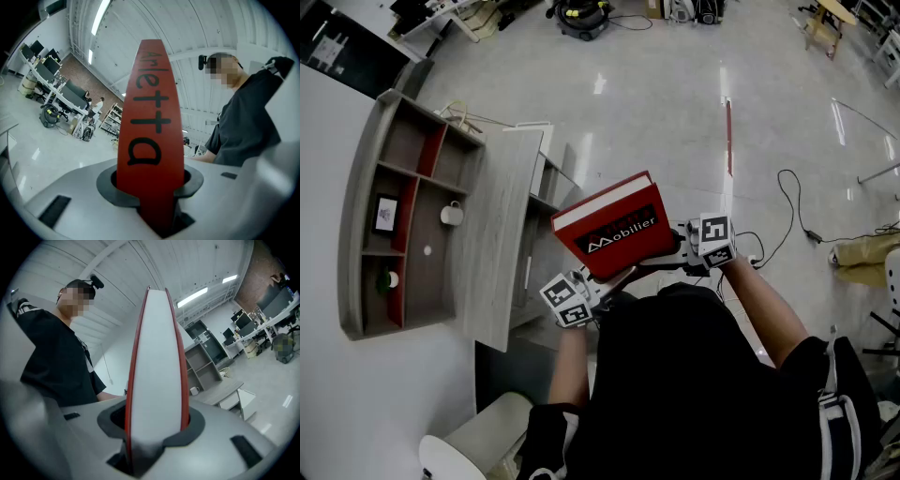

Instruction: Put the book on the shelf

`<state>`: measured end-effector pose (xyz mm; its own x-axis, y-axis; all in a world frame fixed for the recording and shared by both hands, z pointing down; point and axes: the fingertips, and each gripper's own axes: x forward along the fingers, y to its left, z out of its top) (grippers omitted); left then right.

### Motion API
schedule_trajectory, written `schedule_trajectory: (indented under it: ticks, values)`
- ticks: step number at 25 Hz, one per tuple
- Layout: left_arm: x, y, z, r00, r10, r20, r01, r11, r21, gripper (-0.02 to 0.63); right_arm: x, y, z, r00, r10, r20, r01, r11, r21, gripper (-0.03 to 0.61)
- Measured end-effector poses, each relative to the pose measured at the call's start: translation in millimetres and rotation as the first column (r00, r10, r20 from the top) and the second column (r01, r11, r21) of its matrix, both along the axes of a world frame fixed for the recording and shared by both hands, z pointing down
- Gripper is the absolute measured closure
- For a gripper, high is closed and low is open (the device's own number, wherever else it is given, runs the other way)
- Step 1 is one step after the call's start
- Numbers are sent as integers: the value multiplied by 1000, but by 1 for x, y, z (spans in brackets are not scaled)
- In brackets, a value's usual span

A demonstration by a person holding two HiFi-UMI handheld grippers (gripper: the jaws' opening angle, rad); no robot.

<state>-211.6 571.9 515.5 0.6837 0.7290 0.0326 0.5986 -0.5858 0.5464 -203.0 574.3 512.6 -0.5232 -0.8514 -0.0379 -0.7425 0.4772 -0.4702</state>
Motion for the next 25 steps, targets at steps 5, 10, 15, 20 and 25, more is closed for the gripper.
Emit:
schedule_trajectory:
  ticks: [5, 10, 15, 20, 25]
  values:
    - [5, -2, 6, 1000, -23, 16, 23, 1000, 5, 453, 5, -2, 7, 999, -4, 40, 4, 1000, 11, 411]
    - [8, -14, 13, 999, -32, 23, 31, 999, 16, 453, 8, -14, 15, 998, -16, 64, 15, 1000, 22, 410]
    - [34, -60, 30, 998, -32, 47, 34, 999, -39, 453, 36, -60, 31, 995, 6, 98, -2, 999, -42, 408]
    - [69, -105, 44, 998, -5, 64, 12, 995, -102, 452, 70, -105, 45, 993, 57, 106, -46, 993, -108, 408]
    - [114, -159, 41, 998, -3, 63, 11, 992, -125, 451, 115, -159, 44, 992, 60, 107, -46, 990, -132, 409]
